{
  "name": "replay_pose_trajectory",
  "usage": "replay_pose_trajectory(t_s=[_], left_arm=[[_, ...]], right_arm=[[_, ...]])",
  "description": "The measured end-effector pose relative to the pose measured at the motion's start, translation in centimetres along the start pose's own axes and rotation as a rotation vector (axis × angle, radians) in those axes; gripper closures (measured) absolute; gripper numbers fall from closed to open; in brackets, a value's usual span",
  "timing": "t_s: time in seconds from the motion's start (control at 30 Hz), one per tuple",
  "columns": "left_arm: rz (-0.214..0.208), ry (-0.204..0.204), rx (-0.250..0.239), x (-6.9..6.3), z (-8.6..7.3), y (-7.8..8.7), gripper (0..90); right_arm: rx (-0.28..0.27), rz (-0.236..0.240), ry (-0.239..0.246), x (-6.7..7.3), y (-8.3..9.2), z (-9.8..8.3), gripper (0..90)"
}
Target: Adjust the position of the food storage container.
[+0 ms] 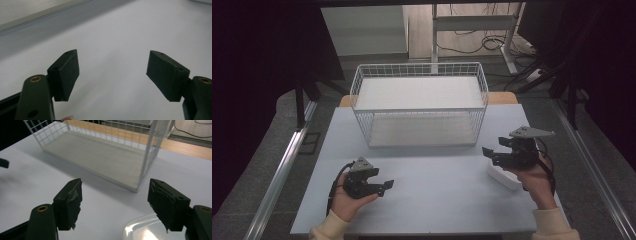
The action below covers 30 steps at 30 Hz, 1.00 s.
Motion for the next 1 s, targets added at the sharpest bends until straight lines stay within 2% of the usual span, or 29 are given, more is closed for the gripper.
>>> replay_pose_trajectory(t_s=[0.1,0.13,0.17,0.27,0.37,0.47,0.5,0.67,0.7,0.9,1.0], left_arm=[[0.003,-0.004,0.000,0.1,0.0,0.0,25.7],[0.003,-0.006,0.001,0.1,0.0,0.0,25.7],[0.002,-0.006,0.006,0.1,-0.1,0.1,25.7],[0.004,-0.006,0.005,0.2,-0.1,0.1,25.7],[0.005,-0.005,0.002,0.3,-0.1,0.1,25.7],[0.004,-0.007,0.006,0.2,-0.1,0.1,25.8],[0.003,-0.008,0.006,0.2,-0.1,0.1,25.7],[0.001,-0.011,0.007,0.2,-0.1,0.0,25.7],[0.000,-0.011,0.007,0.2,-0.1,0.0,25.8],[-0.002,-0.010,0.010,0.2,-0.1,-0.1,25.8],[-0.005,-0.011,0.011,0.2,-0.2,-0.1,25.8]], right_arm=[[0.005,-0.035,-0.016,-1.3,0.0,0.3,30.6],[0.005,-0.035,-0.016,-1.3,0.0,0.3,30.6],[0.011,-0.053,-0.022,-2.1,0.0,0.4,31.8],[0.013,-0.060,-0.036,-2.8,0.0,0.4,33.0],[0.021,-0.097,-0.059,-4.5,0.2,0.2,35.8],[0.027,-0.106,-0.076,-5.3,0.2,0.0,37.5],[0.033,-0.121,-0.088,-6.1,0.3,-0.2,39.8],[0.053,-0.139,-0.105,-7.4,0.3,-0.6,45.4],[0.065,-0.162,-0.113,-8.2,0.3,-0.8,48.1],[0.097,-0.196,-0.129,-9.8,0.3,-1.5,55.0],[0.120,-0.228,-0.129,-10.7,0.4,-2.1,59.5]])
Point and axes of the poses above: each handheld gripper's, and its own axes: y roughly backward along the jaws, z roughly out of its top, x roughly to its left, the point moved 6 cm from there along -y, roughly forward along the jaws, and after that the axes turned 6 degrees about -y, right-handed, at the moved point
